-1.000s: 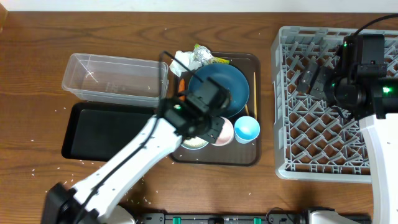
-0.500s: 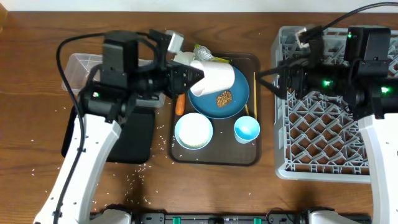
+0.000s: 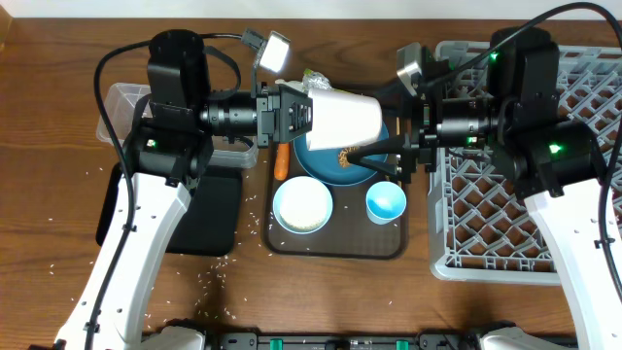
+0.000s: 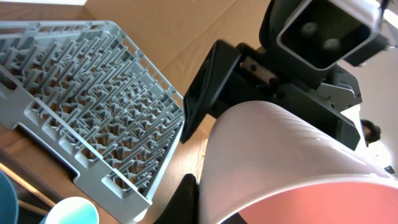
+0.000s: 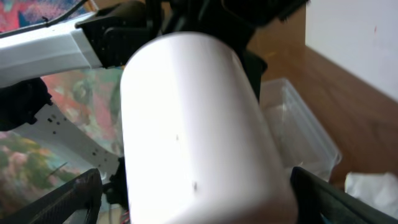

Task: Sort waste into correct bins and load items into the dishwasher rack
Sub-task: 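Grasp the pink cup with the right gripper and release the left, then carry the pink cup into the dish rack and open the right gripper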

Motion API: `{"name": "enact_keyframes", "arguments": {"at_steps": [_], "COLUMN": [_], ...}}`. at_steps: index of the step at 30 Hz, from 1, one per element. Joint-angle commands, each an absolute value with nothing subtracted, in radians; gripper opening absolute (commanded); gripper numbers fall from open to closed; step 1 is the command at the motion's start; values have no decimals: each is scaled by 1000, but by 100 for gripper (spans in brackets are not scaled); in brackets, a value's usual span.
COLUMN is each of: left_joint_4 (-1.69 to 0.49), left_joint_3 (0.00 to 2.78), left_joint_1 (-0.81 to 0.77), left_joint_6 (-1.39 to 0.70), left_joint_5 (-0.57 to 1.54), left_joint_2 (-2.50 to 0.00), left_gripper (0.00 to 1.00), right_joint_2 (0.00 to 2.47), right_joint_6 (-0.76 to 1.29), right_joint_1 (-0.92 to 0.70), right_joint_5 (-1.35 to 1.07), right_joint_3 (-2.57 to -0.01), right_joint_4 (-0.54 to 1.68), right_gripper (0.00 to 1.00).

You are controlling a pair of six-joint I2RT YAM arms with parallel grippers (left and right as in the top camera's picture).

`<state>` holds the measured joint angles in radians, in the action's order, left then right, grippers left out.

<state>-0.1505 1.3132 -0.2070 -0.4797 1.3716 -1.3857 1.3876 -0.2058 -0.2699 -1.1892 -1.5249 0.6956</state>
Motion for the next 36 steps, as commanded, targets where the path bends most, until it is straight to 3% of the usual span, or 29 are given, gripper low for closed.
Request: {"name": "enact_keyframes", "arguments": {"at_steps": [1, 6, 8, 9, 10, 12, 13, 16, 19, 20, 23, 36], "left_joint_4": [-144, -143, -142, -139, -138, -125, -119, -109, -109, -110, -110, -118], "left_joint_3": [1325, 1324, 1325, 1325, 1325, 1325, 1325, 1324, 1325, 1325, 1324, 1324], "left_joint_1": [-215, -215, -215, -215, -215, -214, -213, -212, -196, -189, -152, -94], "left_joint_6": [-503, -503, -503, -503, -503, -503, -503, -503, -503, -503, -503, -503], "left_joint_5": [1406, 1406, 1402, 1402, 1398, 1395, 1394, 1372, 1330, 1320, 1308, 1324], "left_joint_2": [-1383, -1383, -1383, -1383, -1383, -1383, -1383, -1383, -1383, -1383, -1383, -1383], "left_gripper": [6, 6, 6, 6, 7, 17, 29, 50, 61, 73, 78, 78], "right_joint_2": [1394, 1394, 1393, 1393, 1393, 1391, 1387, 1371, 1348, 1340, 1317, 1314], "right_joint_6": [-226, -226, -224, -208, -189, -180, -180, -180, -117, -90, -8, 263], "right_joint_1": [-294, -308, -307, -307, -307, -306, -303, -280, -226, -205, -117, 435], "right_joint_5": [-1216, -1209, -1154, -1104, -1053, -999, -991, -991, -926, -880, -707, -105], "right_joint_3": [-1542, -1542, -1542, -1542, -1542, -1542, -1542, -1543, -1542, -1542, -1542, -1542], "right_joint_4": [667, 696, 726, 745, 762, 787, 794, 796, 804, 815, 875, 1139], "right_gripper": [83, 66, 48, 46, 46, 46, 46, 41, 40, 40, 39, 46]}}
